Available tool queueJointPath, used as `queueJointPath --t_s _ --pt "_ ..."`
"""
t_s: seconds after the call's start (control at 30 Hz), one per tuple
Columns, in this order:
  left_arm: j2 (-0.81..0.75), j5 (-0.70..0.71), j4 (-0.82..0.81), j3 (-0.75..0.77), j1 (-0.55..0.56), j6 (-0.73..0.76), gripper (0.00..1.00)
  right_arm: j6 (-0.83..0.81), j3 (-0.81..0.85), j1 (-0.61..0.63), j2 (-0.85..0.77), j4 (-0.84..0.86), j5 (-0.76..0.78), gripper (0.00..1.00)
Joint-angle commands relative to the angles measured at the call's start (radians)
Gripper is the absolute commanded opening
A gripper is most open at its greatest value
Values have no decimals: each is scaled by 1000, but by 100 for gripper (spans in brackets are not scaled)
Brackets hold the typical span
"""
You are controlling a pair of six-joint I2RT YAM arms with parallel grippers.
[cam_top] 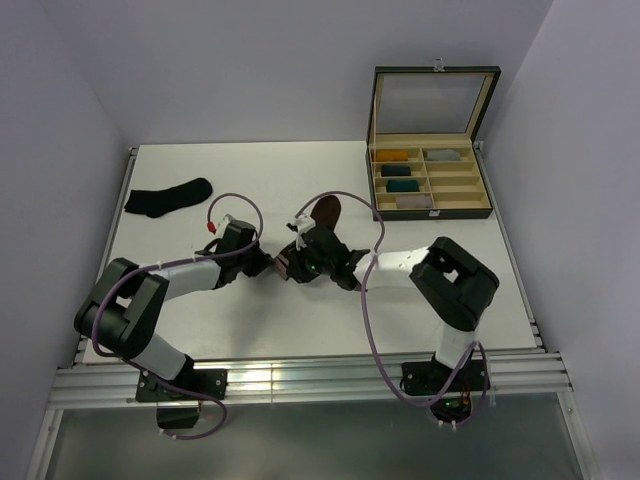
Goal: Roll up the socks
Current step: Roll the sock at the center of the board.
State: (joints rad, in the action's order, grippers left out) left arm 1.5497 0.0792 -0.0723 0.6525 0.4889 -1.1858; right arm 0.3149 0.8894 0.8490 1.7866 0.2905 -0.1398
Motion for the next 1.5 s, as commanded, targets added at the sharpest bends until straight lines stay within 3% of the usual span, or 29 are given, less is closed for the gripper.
queueJointPath --t_s 0.0,0.23,0.73,1.47 --pt "21 50 114 7 5 41 15 -109 -29 62 -87 38 137 29" --pt "20 48 120 10 5 40 14 -230 -47 157 -93 98 302 34" --pt "24 37 121 13 7 48 14 -292 40 193 34 99 348 35" --pt "20 40 132 18 7 57 13 -189 66 185 131 -54 395 37"
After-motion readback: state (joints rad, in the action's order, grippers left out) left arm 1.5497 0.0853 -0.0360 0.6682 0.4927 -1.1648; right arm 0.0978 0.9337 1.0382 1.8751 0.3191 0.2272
